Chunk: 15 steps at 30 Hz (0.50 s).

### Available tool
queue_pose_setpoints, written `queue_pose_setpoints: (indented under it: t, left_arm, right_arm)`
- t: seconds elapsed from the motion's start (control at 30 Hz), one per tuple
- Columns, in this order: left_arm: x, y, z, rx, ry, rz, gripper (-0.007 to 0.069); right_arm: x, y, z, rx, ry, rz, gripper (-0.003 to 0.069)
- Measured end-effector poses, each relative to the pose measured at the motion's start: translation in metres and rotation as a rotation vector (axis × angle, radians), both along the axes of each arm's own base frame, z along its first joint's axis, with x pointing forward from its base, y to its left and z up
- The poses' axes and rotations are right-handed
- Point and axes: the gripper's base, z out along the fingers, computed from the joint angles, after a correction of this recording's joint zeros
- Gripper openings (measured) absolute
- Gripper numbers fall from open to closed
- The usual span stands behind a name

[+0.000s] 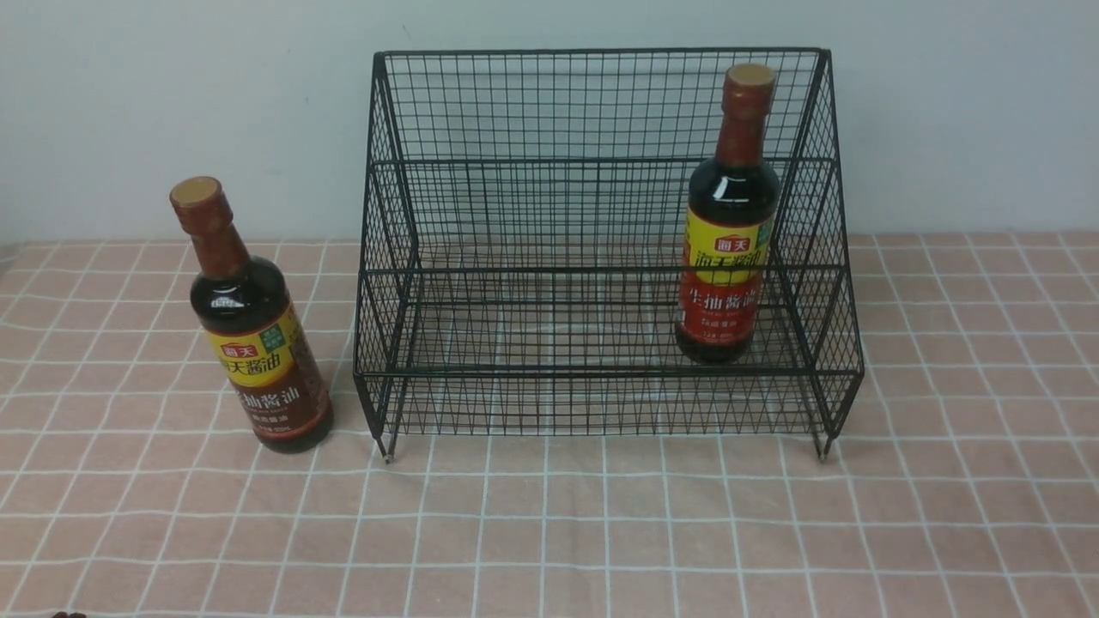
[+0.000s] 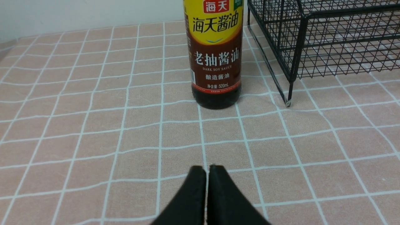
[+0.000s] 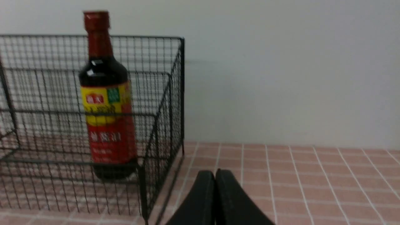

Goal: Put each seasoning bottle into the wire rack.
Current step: Use the left arm to grab the condiment bottle closest to it

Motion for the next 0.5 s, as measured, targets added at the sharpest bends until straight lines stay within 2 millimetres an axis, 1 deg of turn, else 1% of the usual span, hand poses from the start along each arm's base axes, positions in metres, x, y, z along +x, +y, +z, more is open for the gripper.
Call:
queue_pose_setpoints:
  t: [0.07,0.1,0.17,0.5]
  left_arm:
    - [0.000,0.000,0.000,0.000,0.000,0.000,-0.0007]
    - [0.000,0.000,0.000,0.000,0.000,0.000,-0.0007]
    - [0.000,0.000,0.000,0.000,-0.001,0.000,-0.0007]
    - [0.000,0.000,0.000,0.000,-0.001,0.000,-0.0007]
  right_arm:
    - [-0.002,-0.002,-0.010,-0.006,0.075,-0.032,-0.0013]
    - [-0.002,-0.002,-0.011,-0.007,0.084,-0.036,-0.0013]
    - [-0.003,-0.003,-0.019,-0.013,0.162,-0.049,-0.0013]
    - [-0.004,-0.003,-0.019,-0.022,0.176,-0.052,-0.0013]
